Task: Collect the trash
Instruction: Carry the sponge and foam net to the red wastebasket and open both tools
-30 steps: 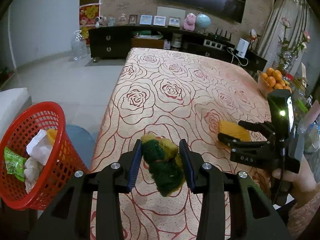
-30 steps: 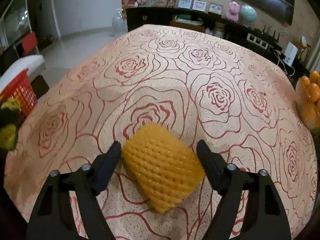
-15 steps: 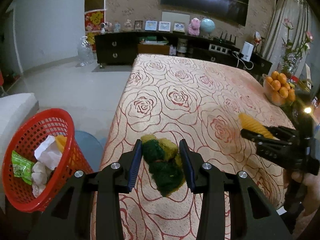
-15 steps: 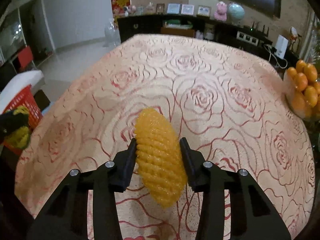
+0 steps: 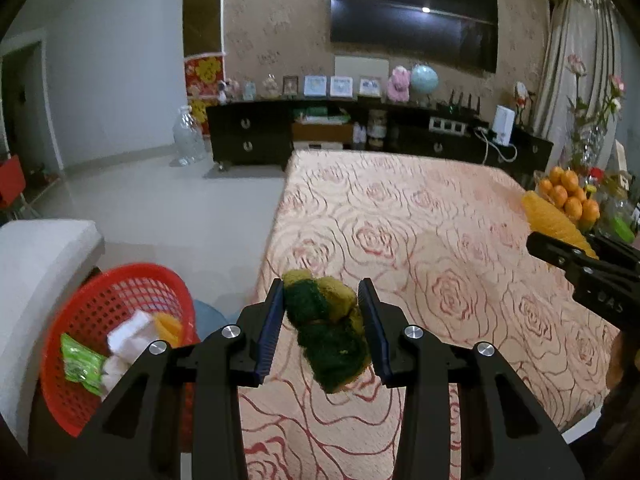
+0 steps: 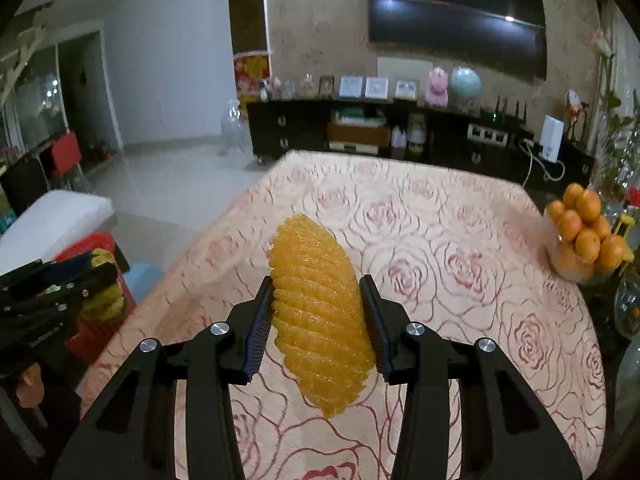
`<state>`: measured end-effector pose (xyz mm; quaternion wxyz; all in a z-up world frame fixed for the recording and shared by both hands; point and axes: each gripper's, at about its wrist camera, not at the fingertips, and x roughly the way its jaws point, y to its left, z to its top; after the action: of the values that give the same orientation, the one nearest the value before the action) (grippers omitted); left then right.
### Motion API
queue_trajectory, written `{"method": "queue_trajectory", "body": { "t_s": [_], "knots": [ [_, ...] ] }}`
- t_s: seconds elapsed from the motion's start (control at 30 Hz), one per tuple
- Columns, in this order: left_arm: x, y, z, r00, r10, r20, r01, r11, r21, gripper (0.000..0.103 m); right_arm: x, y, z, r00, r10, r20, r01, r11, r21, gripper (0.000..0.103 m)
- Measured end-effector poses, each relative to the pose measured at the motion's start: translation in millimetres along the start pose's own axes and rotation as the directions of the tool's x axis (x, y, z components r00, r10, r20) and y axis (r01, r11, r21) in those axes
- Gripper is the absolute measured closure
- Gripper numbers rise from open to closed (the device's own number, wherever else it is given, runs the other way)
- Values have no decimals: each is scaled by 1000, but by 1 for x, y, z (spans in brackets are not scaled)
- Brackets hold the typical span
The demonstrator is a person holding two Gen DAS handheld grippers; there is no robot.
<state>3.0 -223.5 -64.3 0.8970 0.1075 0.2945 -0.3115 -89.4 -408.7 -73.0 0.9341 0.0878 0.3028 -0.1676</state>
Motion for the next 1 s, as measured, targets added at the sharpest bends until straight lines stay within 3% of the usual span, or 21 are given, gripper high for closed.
{"method": "queue_trajectory", "body": {
  "t_s": [0.47,0.73,0.9,1.0],
  "knots": [
    [-22,35,41,991,93,101,-100,993,63,67,-13,23,18,997,41,58,-42,999,18,61],
    [-10,66,33,994,88,65,-86,996,-26,67,-2,33,21,998,30,51,-31,999,30,61],
    [-16,84,35,989,121,86,-116,991,-64,67,1,47,28,998,27,58,-28,1000,11,61],
    [-18,98,35,987,144,78,-136,986,-101,66,0,62,39,996,65,64,-65,998,-7,61]
  ]
}}
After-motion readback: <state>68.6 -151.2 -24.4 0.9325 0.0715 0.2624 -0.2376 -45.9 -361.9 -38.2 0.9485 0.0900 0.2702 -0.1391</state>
